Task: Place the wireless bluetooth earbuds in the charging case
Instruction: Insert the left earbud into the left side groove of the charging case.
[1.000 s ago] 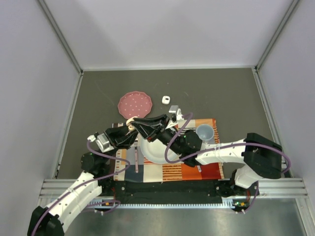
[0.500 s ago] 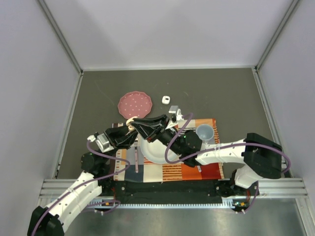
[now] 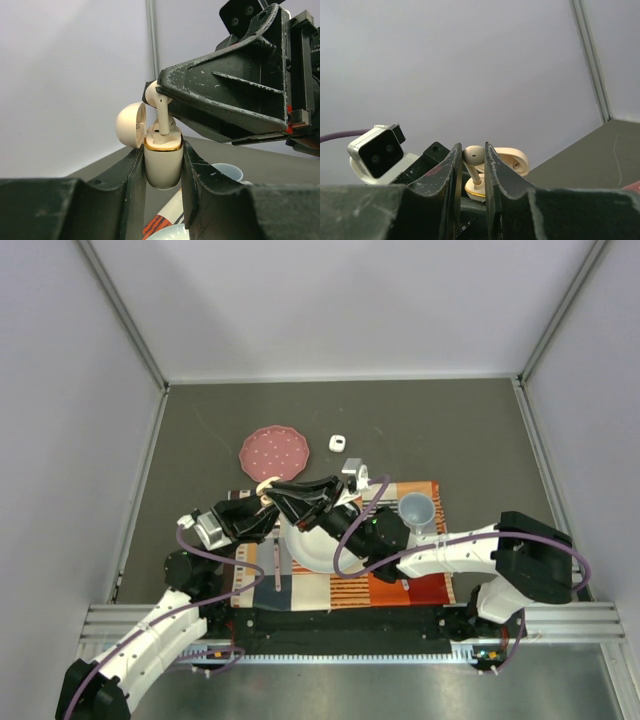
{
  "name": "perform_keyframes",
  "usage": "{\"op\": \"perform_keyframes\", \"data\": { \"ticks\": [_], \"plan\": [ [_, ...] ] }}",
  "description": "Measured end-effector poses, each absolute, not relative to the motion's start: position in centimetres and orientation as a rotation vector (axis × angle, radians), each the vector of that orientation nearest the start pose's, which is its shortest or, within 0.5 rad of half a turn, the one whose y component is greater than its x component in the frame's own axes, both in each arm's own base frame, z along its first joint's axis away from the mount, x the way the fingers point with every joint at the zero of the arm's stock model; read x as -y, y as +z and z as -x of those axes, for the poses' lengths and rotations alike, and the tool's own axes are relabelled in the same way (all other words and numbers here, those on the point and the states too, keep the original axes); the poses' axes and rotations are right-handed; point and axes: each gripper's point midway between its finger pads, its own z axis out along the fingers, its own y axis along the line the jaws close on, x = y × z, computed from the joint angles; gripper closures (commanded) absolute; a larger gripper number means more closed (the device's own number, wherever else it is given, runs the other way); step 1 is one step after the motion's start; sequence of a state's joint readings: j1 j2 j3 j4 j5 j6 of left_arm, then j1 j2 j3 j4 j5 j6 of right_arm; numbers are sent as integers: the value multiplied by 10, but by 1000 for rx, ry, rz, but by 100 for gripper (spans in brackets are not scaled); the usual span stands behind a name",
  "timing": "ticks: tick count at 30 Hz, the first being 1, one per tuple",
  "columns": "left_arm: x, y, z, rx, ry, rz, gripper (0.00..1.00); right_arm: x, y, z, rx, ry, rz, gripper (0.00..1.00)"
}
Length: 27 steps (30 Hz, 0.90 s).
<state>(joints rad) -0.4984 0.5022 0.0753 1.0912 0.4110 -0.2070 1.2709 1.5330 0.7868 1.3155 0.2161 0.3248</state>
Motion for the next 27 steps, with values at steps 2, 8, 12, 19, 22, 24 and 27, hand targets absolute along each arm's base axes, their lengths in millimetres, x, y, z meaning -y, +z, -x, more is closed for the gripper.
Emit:
{"op": "perform_keyframes", "data": {
  "ticks": [2,8,12,19,22,24,27],
  "plan": [
    [185,304,-177,-854,-833,-524,100,-433,356,-161,-1067,1332,298,100],
    [185,305,-177,-853,-833,-524,100,-432,356,-162,-1067,1323,294,100],
    [185,305,-176,-852,-833,-524,100,-436,361,-162,-1069,1327,300,100],
    [185,304,-177,-856,-833,-523,100,-441,359,-162,-1083,1339,303,100],
    [185,304,-177,-857,-833,-522,100,-441,358,-162,-1085,1340,303,100],
    [185,304,-177,-857,-832,-520,100,-441,358,-162,-1086,1341,302,100],
    [184,305,-177,-854,-830,-516,100,-441,358,-162,-1087,1345,299,100]
  ]
}}
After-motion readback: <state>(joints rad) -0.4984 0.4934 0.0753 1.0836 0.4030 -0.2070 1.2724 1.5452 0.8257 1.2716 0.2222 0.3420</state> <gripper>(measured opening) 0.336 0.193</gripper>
